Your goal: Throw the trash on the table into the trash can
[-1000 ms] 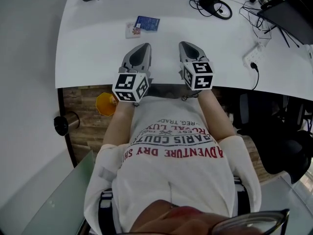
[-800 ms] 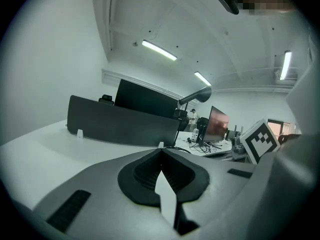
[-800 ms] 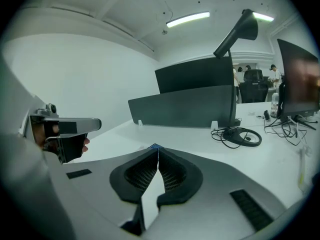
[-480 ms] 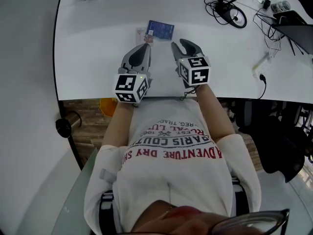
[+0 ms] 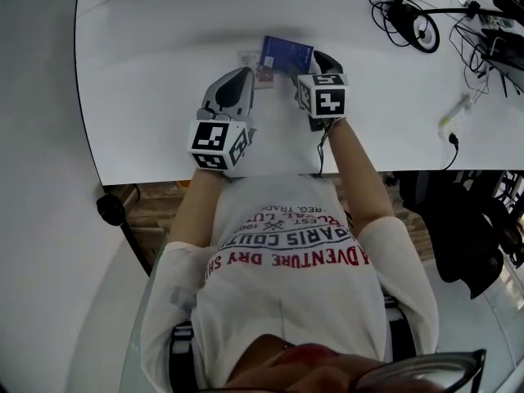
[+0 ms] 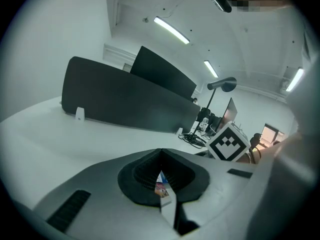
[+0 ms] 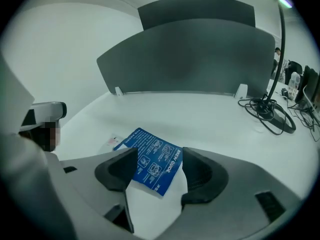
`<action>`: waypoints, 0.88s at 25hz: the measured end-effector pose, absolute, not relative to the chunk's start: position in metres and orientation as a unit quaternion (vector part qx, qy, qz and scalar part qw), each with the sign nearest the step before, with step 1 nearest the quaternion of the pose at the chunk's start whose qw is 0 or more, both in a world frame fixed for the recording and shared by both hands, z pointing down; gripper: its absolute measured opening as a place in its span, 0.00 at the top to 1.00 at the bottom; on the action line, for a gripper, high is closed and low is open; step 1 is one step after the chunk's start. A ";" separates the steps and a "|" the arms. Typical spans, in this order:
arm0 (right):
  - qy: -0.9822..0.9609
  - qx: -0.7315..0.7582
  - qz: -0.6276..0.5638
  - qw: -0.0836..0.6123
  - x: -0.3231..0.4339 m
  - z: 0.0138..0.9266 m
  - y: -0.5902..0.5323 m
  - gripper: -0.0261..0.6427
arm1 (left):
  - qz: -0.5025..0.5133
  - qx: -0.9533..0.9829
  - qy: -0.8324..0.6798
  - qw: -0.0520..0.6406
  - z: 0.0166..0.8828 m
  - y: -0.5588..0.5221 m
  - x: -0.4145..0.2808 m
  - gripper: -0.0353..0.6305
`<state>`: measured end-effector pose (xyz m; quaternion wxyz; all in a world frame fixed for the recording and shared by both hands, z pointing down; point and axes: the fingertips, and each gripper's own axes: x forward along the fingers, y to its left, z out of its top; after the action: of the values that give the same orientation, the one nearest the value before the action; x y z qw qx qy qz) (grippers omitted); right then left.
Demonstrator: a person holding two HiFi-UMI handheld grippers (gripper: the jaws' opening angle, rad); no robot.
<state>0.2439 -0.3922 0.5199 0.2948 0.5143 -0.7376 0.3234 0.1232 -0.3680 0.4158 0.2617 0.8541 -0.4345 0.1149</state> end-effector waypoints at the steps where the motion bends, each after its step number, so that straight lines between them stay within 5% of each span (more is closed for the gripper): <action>1: -0.734 0.515 0.329 0.297 0.244 0.526 -0.396 0.56 | 0.116 0.854 -0.432 0.266 0.421 -0.371 0.123 0.91; 9: -0.716 0.518 0.314 0.348 0.248 0.548 -0.401 0.57 | 0.122 0.854 -0.416 0.289 0.445 -0.382 0.122 0.91; 10: -0.715 0.518 0.314 0.349 0.249 0.548 -0.401 0.61 | 0.122 0.853 -0.416 0.291 0.446 -0.381 0.122 0.91; 11: -0.714 0.519 0.314 0.350 0.251 0.548 -0.400 0.76 | 0.122 0.853 -0.416 0.292 0.447 -0.381 0.123 0.91; 14: -0.716 0.515 0.306 0.358 0.254 0.548 -0.400 0.90 | 0.123 0.853 -0.416 0.291 0.446 -0.380 0.127 0.91; 22: -0.743 0.504 0.319 0.303 0.258 0.518 -0.391 0.92 | 0.119 0.855 -0.431 0.261 0.425 -0.364 0.138 0.91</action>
<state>0.2582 -0.3909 0.5179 0.3034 0.5039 -0.7431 0.3192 0.1376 -0.3637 0.4249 0.2614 0.8555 -0.4307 0.1194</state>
